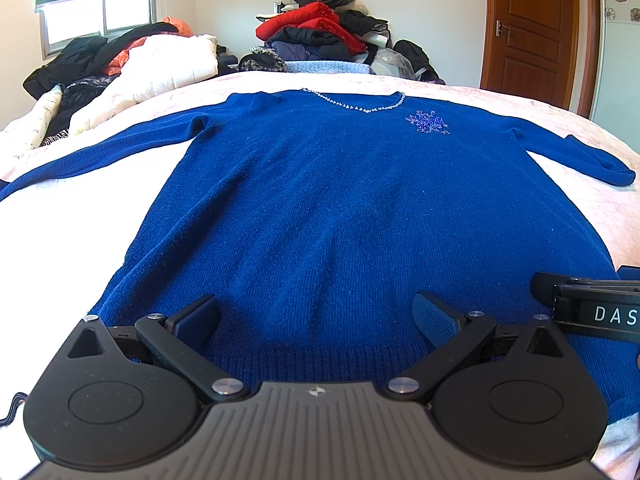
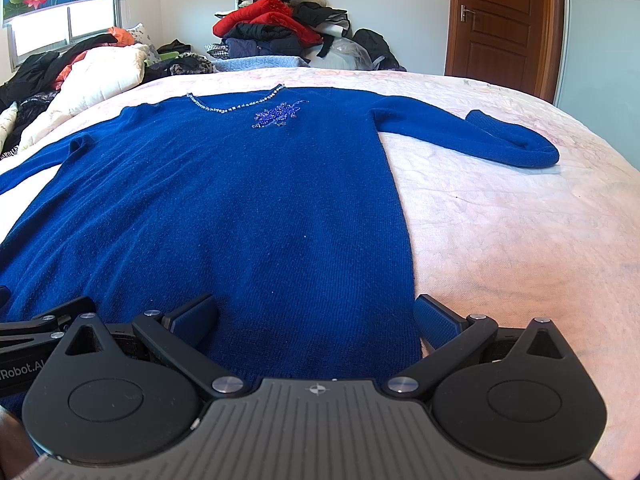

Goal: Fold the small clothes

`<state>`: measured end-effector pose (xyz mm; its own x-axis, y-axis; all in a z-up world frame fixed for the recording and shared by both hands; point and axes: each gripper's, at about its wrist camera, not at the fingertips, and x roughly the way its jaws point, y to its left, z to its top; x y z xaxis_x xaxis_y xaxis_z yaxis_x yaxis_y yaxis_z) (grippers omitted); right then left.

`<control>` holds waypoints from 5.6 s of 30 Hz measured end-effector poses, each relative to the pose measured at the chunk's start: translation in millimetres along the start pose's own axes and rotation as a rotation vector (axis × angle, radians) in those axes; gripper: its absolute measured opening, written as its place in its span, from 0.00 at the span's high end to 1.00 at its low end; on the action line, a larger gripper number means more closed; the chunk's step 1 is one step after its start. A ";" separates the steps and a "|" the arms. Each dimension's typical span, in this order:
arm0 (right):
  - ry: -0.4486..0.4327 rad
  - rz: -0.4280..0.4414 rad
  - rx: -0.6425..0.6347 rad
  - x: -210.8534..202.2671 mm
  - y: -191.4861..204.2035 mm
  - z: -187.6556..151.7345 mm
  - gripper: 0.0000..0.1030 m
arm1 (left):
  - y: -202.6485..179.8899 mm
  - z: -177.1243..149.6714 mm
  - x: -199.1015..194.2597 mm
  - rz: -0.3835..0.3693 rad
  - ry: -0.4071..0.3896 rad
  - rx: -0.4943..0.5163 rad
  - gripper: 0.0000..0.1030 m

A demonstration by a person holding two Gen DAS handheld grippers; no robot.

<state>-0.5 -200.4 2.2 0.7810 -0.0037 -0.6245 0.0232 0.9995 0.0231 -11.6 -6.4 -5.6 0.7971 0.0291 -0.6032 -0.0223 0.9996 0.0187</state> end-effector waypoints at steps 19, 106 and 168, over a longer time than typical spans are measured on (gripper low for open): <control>0.000 0.000 0.000 -0.8 -0.3 -0.1 0.00 | -0.2 -0.3 -0.1 0.001 0.000 0.000 0.00; 0.131 0.124 0.097 167.3 -279.7 186.3 0.92 | -101.0 139.4 123.1 -0.254 0.086 0.049 0.00; 0.053 0.592 0.589 111.1 -214.8 128.6 0.26 | 72.6 241.0 173.9 -0.497 0.029 -0.574 0.94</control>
<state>161.5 -419.6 28.2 0.7368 0.5327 -0.4164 -0.0480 0.6555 0.7537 270.9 70.8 83.0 0.7791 -0.4329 -0.4534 0.0186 0.7389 -0.6735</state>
